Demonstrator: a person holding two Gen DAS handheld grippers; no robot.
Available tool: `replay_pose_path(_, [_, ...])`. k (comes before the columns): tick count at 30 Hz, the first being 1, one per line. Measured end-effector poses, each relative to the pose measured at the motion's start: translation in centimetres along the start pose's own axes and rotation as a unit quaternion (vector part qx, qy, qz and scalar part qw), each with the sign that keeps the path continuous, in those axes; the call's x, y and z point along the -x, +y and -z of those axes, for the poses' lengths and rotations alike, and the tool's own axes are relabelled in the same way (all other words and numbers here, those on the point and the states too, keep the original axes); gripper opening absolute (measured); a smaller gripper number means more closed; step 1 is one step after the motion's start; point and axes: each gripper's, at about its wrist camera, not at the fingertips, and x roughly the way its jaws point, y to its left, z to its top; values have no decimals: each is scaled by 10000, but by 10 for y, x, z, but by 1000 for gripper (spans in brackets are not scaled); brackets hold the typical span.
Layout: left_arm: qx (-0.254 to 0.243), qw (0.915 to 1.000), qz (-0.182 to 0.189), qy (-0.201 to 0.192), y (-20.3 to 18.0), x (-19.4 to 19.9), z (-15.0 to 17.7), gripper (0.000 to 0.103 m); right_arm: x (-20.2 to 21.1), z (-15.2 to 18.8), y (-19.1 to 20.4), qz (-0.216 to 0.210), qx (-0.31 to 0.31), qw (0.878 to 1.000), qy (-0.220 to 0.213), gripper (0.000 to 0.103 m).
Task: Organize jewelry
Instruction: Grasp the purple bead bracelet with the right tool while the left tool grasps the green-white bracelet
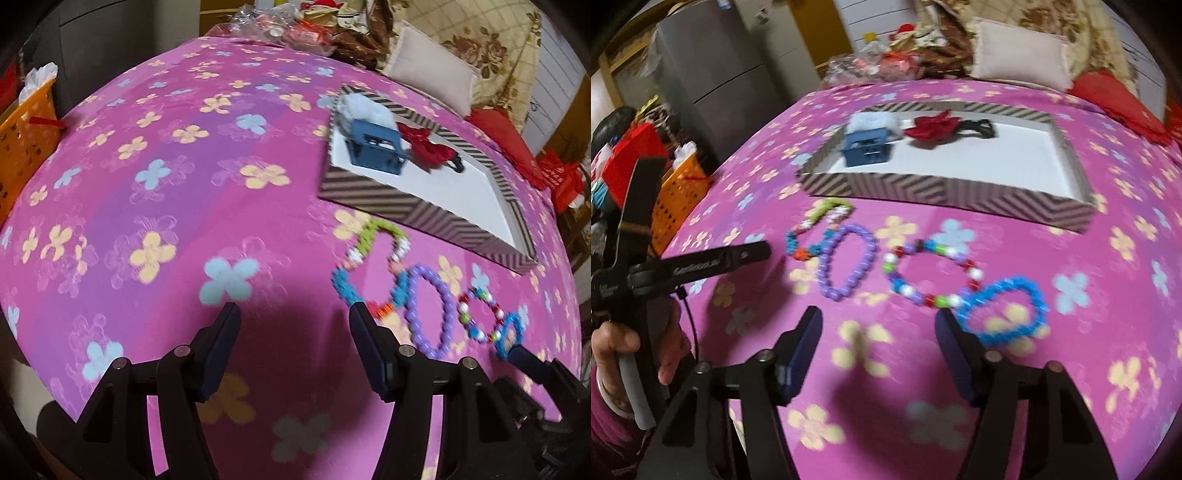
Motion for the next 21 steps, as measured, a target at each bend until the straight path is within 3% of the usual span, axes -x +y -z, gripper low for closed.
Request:
replay_pose_path(3, [44, 10000, 15, 10, 1, -5, -6, 59, -18, -7, 9, 32, 83, 9999, 73, 52])
replay_pose_path(7, [-65, 10000, -28, -5, -4, -10, -13, 59, -38, -17, 17, 134, 151, 9997, 110, 46])
replay_pose_path(16, [-202, 9997, -77, 64, -11, -24, -20, 59, -60, -22, 36, 850, 792, 9931, 186, 40])
replay_pose_path(21, [-349, 9991, -227, 52, -18, -26, -20, 59, -58, -21, 40, 1069, 1038, 9886, 196, 19])
